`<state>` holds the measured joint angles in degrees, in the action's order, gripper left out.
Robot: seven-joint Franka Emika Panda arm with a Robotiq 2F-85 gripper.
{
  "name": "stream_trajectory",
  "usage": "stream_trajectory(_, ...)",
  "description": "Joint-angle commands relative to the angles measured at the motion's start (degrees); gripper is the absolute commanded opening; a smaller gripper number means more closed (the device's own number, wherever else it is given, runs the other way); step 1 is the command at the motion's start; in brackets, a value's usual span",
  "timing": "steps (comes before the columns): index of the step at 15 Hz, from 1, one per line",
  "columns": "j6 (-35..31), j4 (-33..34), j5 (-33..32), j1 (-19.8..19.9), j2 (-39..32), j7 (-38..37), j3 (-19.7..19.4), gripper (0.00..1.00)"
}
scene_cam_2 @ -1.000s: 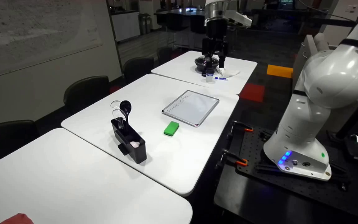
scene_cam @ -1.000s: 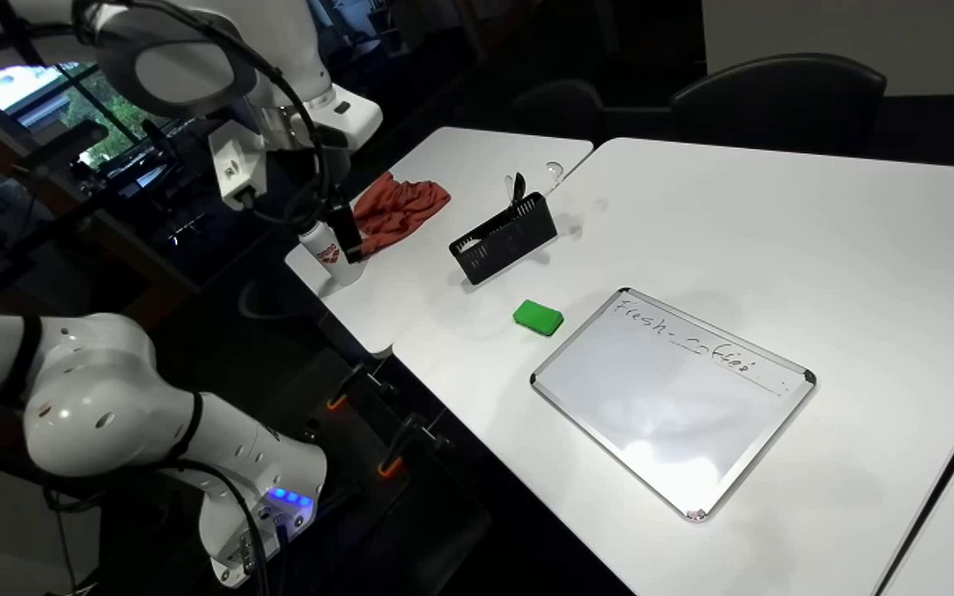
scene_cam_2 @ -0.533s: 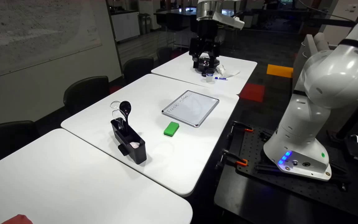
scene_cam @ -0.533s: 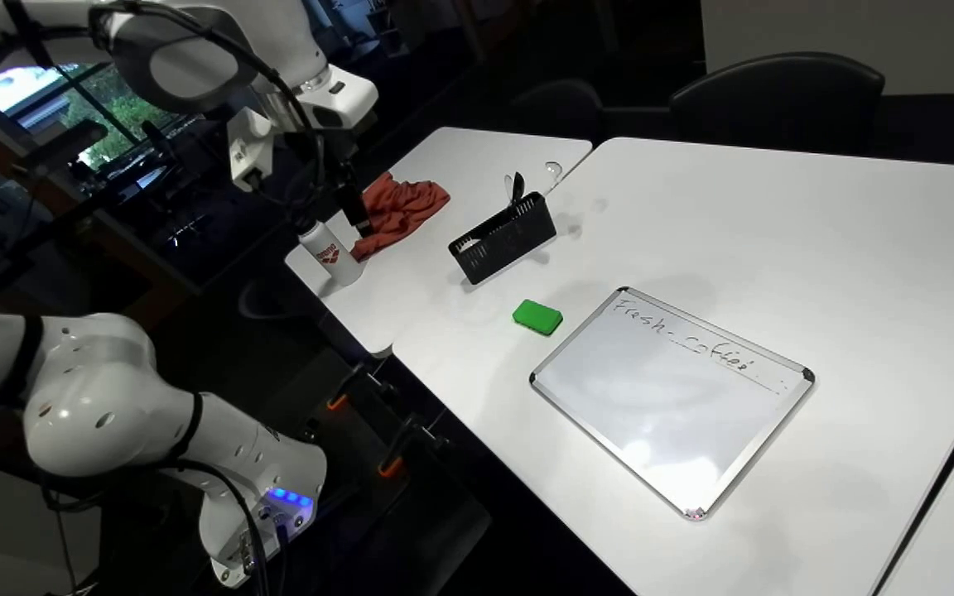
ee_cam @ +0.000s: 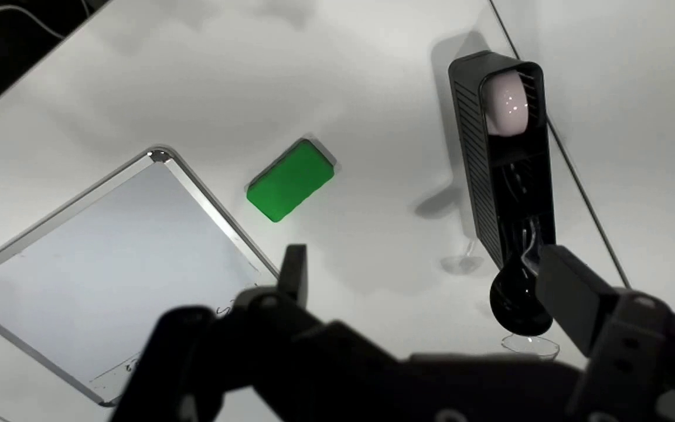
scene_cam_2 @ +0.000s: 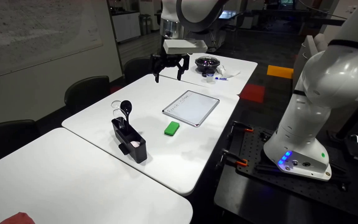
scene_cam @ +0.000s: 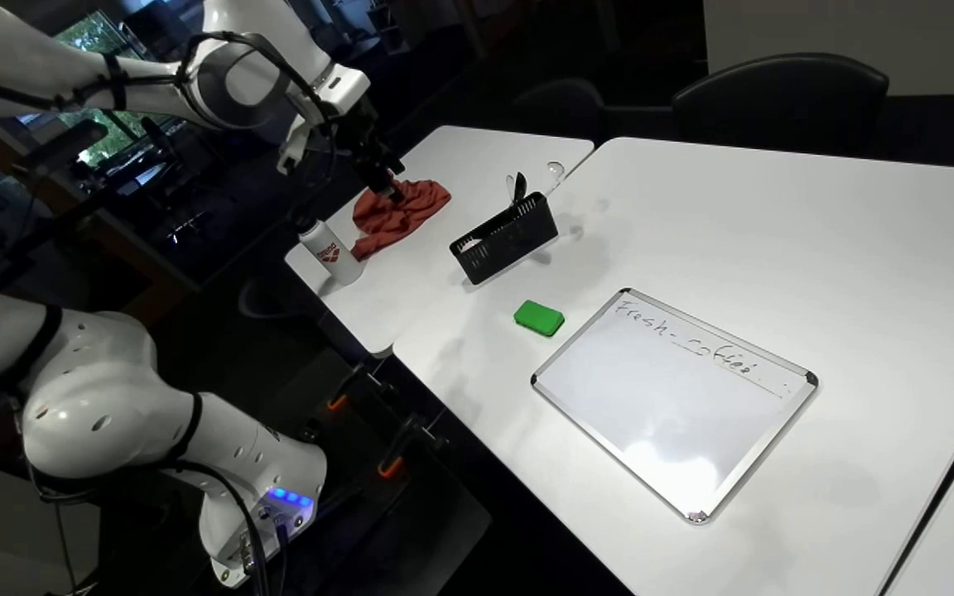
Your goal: Put the clear spoon on the rack on the table
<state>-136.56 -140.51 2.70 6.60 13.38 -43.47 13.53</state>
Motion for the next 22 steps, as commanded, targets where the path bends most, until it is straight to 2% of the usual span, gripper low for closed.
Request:
stream_trajectory(1,0.0,0.48,-1.94,-2.62,-1.35,-2.08,-2.25,1.0)
stream_trajectory(6,0.0,0.48,-1.72,-3.44,-1.2,-1.16,-3.69,1.0)
stream_trajectory(10,-4.55,4.72,-11.67,-5.04,-9.96,-19.02,1.17,1.0)
stream_trajectory(12,-6.62,6.62,-18.6,-2.03,-13.07,-27.82,5.92,1.0)
stream_trajectory(13,-6.74,8.03,-22.67,-2.66,-14.95,-32.69,6.47,1.0)
stream_trajectory(14,-6.45,9.4,-27.55,-7.29,-16.54,-37.68,2.61,1.0)
stream_trajectory(18,-5.78,15.79,-44.53,-14.38,-24.87,-55.79,-2.16,1.0)
stream_trajectory(22,-6.17,21.34,-55.01,-20.0,-33.01,-66.64,-7.09,1.0)
